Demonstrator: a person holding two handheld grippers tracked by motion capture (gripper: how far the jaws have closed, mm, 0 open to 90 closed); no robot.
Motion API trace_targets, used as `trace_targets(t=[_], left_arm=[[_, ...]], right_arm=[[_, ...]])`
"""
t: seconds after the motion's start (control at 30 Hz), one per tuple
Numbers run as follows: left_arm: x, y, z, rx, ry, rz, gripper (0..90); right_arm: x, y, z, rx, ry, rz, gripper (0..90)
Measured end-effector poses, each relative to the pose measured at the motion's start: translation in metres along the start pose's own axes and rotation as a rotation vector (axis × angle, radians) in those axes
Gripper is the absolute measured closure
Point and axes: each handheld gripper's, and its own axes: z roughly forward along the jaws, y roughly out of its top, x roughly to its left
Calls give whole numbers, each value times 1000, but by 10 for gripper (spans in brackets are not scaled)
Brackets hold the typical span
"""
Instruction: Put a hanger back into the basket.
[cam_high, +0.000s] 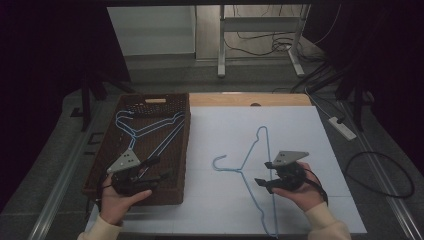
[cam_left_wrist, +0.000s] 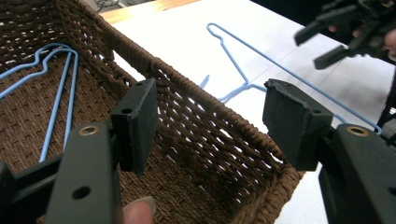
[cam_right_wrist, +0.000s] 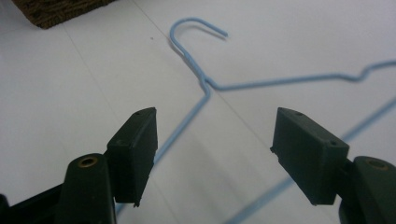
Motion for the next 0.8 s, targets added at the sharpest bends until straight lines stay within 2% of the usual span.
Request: trace_targets(t=[0.17, 0.33, 0.63, 0.8], left_arm=[[0, -2, -1, -2, -4, 0, 367], [-1, -2, 2, 6, -9, 5, 366], [-2, -3, 5, 14, -14, 5, 366], [-3, -3, 5, 16, -17, 8, 366]], right_arm=[[-1, 24, 23, 50, 39, -48, 343], [-3, 42, 44, 92, 67, -72, 349], [-4, 51, 65, 117, 91, -75, 359], [0, 60, 81, 152, 106, -101, 373]])
